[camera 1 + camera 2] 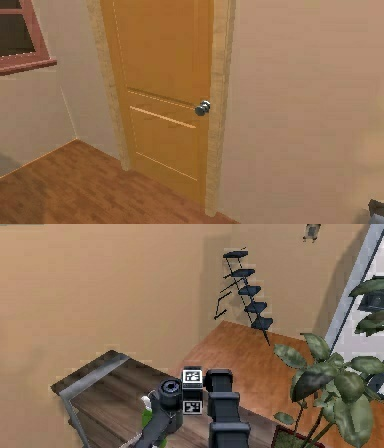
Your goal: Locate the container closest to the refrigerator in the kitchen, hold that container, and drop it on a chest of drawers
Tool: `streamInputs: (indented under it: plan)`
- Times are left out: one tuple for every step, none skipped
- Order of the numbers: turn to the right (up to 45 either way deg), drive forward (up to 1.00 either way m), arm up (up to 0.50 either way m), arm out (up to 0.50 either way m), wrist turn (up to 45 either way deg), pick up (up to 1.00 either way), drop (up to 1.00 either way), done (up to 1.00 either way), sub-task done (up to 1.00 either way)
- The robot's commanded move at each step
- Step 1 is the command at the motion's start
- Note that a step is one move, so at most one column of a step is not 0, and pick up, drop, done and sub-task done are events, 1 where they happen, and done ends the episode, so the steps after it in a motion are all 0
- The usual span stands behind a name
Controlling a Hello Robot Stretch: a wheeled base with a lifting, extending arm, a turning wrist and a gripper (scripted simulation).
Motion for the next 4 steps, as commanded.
streamInputs:
  plan:
    - [0.0,0.0,0.0,0.0,45.0,0.0,0.0,0.0,0.0]
    - [0.0,0.0,0.0,0.0,45.0,0.0,0.0,0.0,0.0]
    - [0.0,0.0,0.0,0.0,24.0,0.0,0.0,0.0,0.0]
    - [0.0,0.0,-0.3,0.0,0.0,0.0,0.0,0.0,0.0]
